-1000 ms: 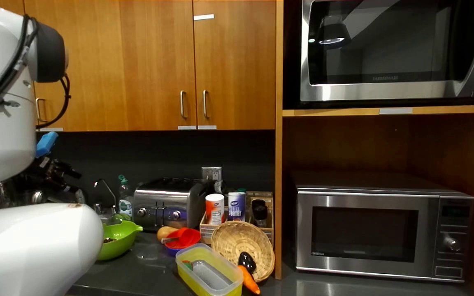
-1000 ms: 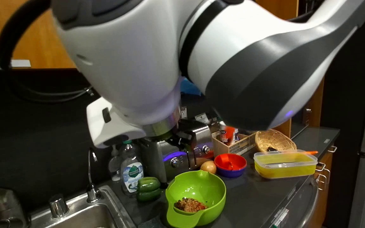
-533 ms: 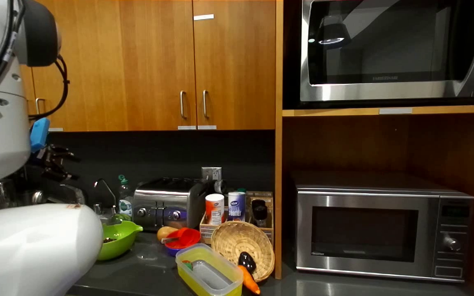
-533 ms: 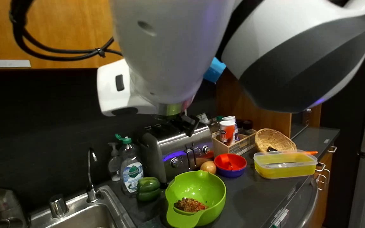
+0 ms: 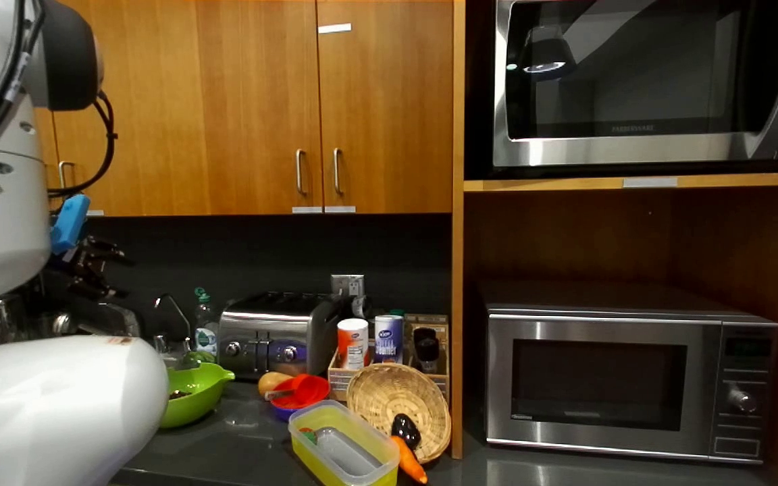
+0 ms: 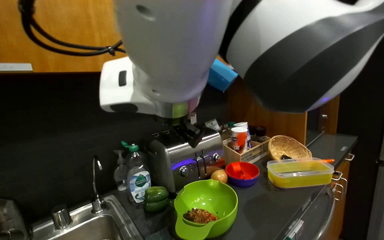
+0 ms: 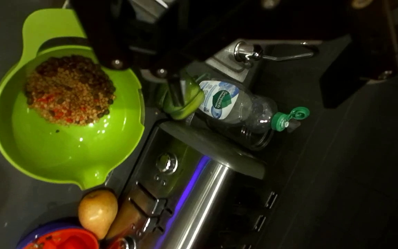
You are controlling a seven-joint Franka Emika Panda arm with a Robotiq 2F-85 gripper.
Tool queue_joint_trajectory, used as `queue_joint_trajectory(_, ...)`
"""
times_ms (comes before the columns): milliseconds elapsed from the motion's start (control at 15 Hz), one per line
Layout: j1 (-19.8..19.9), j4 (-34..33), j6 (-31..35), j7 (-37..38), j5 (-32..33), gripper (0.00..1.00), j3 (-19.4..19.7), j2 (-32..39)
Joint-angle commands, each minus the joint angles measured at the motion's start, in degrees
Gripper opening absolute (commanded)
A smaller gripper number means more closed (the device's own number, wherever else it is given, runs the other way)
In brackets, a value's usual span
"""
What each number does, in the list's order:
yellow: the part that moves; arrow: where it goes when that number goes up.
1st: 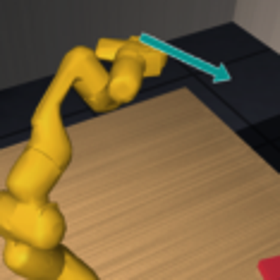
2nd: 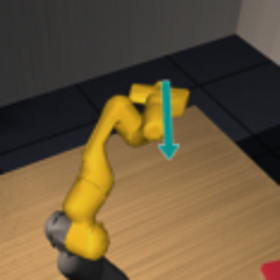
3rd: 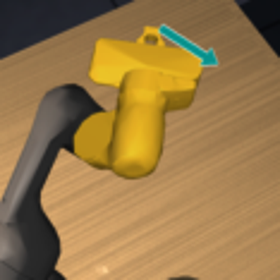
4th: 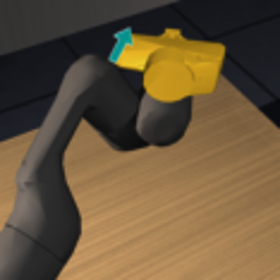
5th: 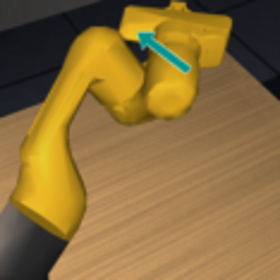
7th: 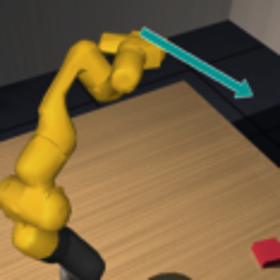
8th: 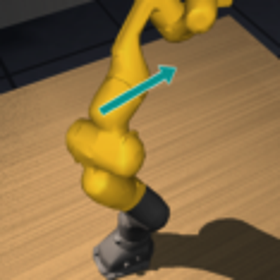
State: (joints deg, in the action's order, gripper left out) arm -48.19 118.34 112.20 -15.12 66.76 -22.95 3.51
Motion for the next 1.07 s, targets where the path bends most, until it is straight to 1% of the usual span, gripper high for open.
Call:
queue_joint_trajectory(0,3.9,-1.9,7.3,2.9,-5.1,1.0,-0.2,-0.8)
queue_joint_trajectory(267,8.9,-1.3,17.9,4.0,-13.0,1.0,0.1,-2.0)
queue_joint_trajectory(467,13.0,1.6,28.4,3.8,-19.8,1.0,0.2,-3.0)
queue_joint_trajectory(600,15.7,5.2,36.7,3.5,-24.5,1.0,0.4,-4.3)
queue_joint_trajectory(800,19.2,11.8,48.2,2.9,-33.6,1.0,0.1,-7.0)
queue_joint_trajectory(1000,21.0,19.3,58.3,3.5,-43.3,1.0,0.0,-11.1)
